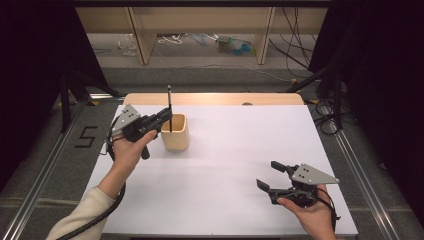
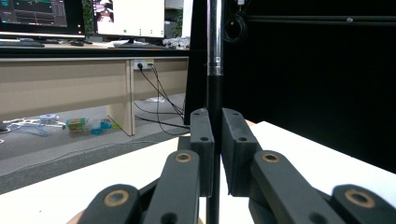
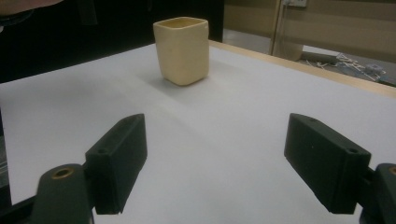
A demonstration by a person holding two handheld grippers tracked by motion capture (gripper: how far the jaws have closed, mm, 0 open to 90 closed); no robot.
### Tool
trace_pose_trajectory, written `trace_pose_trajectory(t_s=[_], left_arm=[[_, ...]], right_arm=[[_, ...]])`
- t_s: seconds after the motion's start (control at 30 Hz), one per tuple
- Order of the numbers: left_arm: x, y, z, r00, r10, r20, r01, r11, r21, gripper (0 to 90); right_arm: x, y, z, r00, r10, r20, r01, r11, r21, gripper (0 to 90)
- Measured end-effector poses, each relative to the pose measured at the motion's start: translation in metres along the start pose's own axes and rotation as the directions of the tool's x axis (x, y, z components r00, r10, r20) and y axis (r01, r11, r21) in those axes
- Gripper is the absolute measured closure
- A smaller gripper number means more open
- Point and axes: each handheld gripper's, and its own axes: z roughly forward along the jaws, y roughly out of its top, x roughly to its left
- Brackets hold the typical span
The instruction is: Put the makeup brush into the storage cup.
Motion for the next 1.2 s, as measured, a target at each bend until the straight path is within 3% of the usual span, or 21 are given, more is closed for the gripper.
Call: trace_pose_trajectory(t_s=[1.2], left_arm=[[0.0057, 0.0009, 0.008, 1.0, 0.004, -0.009, -0.004, 1.0, 0.002, 83.6]], right_arm=[[-0.0001, -0.0001, 0.0, 1.0, 0.002, -0.002, -0.002, 1.0, -0.001, 22.3]])
